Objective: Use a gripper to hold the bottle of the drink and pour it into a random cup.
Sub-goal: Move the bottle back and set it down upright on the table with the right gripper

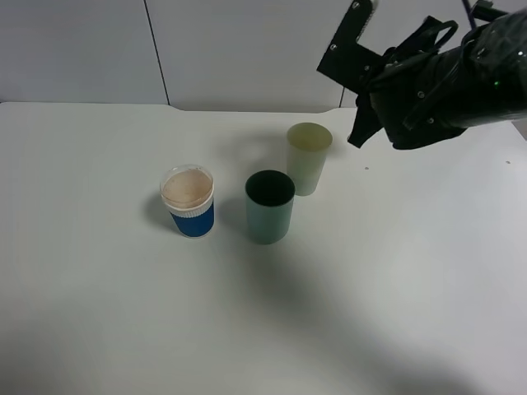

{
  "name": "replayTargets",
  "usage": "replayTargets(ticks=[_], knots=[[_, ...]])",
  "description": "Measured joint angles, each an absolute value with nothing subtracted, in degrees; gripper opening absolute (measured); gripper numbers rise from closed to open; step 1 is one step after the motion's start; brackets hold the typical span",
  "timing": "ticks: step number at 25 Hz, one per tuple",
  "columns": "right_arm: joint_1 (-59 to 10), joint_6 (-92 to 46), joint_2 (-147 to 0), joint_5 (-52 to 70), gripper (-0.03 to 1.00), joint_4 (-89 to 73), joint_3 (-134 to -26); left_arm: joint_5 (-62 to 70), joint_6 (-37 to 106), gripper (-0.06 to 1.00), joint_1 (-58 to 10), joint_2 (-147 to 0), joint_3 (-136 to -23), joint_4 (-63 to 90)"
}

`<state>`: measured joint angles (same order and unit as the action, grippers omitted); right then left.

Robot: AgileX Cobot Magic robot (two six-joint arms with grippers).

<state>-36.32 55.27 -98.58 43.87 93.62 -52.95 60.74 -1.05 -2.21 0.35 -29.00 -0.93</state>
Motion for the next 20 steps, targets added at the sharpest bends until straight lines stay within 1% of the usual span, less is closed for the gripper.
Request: replayTargets(ticks=[4, 8, 11, 14, 20], knots=[[-34.8, 59.4, -95.0, 40.6, 0.36, 88.9, -53.0, 60.7, -1.0, 0.93, -2.2, 0.4, -29.0, -0.9], [-32.3, 60.7, -90.2, 32.8, 0.36, 80.9, -53.0, 60.7, -1.0, 0.93, -2.2, 0.4, -29.0, -0.9], [-29.4, 58.8, -87.1, 26.7, 0.36, 73.0, -53.0, 60.7, -1.0, 0.93, -2.2, 0.4, -29.0, -0.9], [-26.3, 50.9, -84.9, 21.1, 0.36, 63.1, -53.0, 60.7, -1.0, 0.93, -2.2, 0.4, -29.0, -0.9], [-20.8, 25.4, -83.8, 12.9, 0.36, 38.0, -53.0, 60.7, -1.0, 0.93, -2.2, 0.4, -29.0, -0.9]])
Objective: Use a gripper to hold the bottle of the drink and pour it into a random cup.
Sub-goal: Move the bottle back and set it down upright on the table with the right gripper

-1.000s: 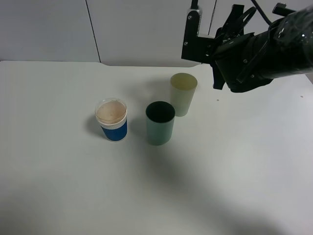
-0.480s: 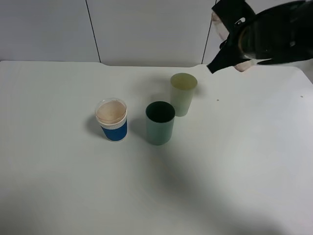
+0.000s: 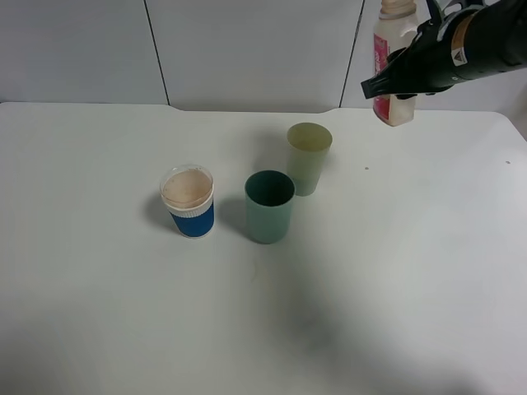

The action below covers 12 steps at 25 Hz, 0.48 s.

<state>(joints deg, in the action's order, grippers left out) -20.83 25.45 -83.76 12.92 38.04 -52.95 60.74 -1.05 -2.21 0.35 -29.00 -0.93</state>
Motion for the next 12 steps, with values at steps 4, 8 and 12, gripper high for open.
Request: replayTargets(ticks=[4, 8, 12], knots=[[-18.3, 13.6, -83.8, 7.3, 0.36, 27.1, -51.9, 60.7, -1.0, 0.93, -2.2, 0.4, -29.0, -0.9], [-15.3, 9.1, -83.8, -3.5, 0.36, 23.0, -46.3, 60.7, -1.0, 0.93, -2.2, 0.4, -29.0, -0.9], [-13.1, 8.6, -83.8, -14.5, 0.36, 22.4, -39.5, 60.7, -1.0, 0.93, -2.2, 0.4, -29.0, -0.9]])
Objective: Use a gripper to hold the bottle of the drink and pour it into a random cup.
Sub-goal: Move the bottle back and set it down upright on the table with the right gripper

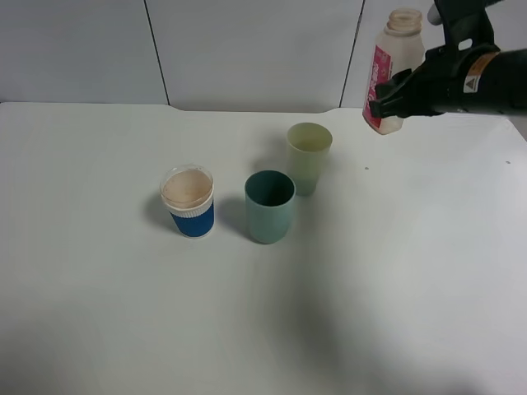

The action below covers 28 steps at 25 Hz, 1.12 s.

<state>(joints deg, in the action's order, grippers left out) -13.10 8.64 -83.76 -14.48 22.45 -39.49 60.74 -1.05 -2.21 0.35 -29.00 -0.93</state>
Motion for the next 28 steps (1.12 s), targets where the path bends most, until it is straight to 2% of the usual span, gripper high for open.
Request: replayTargets(ticks=[5, 15, 28], knots=[[-11.5, 7.4, -85.4, -22.7, 0.36, 17.6, -35.3, 60.7, -1.0, 0.93, -2.2, 0.4, -29.0, -0.9], [-11.5, 4.4, -96.4, -30.5, 0.36, 16.0, -35.1, 60.7, -1.0, 0.93, -2.2, 0.4, -29.0, -0.9], [-11.5, 1.5, -106.0, -36.2, 0.36, 16.0, -35.1, 60.7, -1.0, 0.93, -2.2, 0.4, -29.0, -0.9]])
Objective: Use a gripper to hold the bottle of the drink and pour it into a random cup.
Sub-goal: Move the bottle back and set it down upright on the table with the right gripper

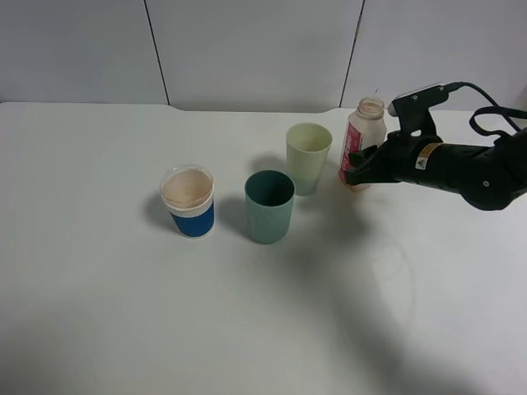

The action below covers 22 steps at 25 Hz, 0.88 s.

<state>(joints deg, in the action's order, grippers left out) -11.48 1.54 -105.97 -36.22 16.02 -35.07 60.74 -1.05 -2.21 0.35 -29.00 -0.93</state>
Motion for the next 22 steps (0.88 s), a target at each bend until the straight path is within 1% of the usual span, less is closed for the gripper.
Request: replayTargets(ticks=[11, 22], knots=[[-11.5, -3.2, -107.1, -37.1, 0.36, 15.9, -34.7, 60.7, -1.0, 0.93, -2.2, 0.4, -29.0, -0.9], [-11.5, -3.1, -107.9, -38.8, 0.36, 15.3, -34.7, 60.7, -1.0, 0.93, -2.2, 0.4, -29.0, -0.9]])
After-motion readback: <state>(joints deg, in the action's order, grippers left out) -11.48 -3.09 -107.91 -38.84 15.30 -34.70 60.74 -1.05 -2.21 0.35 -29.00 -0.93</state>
